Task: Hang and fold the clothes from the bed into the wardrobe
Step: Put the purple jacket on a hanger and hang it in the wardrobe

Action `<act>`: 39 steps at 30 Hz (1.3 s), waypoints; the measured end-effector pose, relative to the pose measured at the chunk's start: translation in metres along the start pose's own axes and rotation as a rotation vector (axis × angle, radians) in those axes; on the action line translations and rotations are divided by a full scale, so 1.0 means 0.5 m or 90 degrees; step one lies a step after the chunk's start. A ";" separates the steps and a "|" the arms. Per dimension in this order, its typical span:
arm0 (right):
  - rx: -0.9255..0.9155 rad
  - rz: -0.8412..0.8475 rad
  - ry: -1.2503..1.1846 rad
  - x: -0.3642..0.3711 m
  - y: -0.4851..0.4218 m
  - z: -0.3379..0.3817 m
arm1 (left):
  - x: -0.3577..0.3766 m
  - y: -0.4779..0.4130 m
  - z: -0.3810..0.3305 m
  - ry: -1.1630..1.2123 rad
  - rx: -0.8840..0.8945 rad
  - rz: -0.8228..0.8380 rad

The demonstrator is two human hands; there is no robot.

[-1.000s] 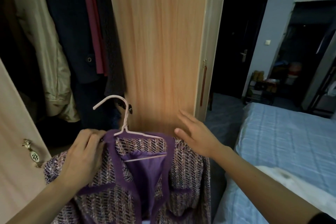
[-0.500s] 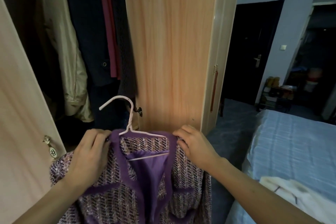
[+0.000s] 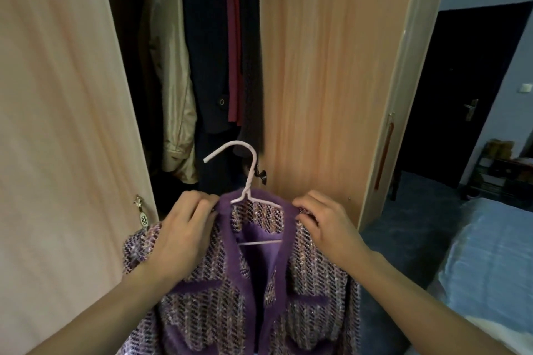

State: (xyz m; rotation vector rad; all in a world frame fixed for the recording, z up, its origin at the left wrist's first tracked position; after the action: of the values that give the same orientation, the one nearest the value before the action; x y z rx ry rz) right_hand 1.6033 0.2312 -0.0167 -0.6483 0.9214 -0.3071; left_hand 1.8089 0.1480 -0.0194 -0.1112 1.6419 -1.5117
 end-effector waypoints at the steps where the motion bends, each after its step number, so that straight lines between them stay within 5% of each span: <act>1: -0.003 0.000 -0.010 0.003 -0.005 0.004 | -0.003 -0.001 -0.001 -0.005 -0.003 0.000; 14: -0.035 -0.029 -0.153 0.016 -0.075 0.069 | -0.035 -0.049 -0.051 -0.018 -0.049 0.023; 27: -0.016 0.065 -0.250 0.063 -0.079 0.019 | -0.027 -0.048 -0.076 -0.066 -0.091 0.104; 39: 0.028 -0.048 -0.334 0.129 -0.056 -0.028 | -0.017 -0.028 -0.021 -0.128 -0.061 0.215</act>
State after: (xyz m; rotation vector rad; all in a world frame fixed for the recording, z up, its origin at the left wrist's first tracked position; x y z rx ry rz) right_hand 1.6298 0.1715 -0.0458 -0.6803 0.3885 -0.2073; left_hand 1.8009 0.1572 -0.0046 -0.0340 1.4861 -1.1304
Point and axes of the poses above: each hand's wrist, its own y-axis away from the middle knuckle, its own x-axis out of the palm, z = x × y, the point moved 9 cm from there along -y, towards the middle knuckle, and after that the axes turned 13 degrees about -y, right-handed, at the moved point
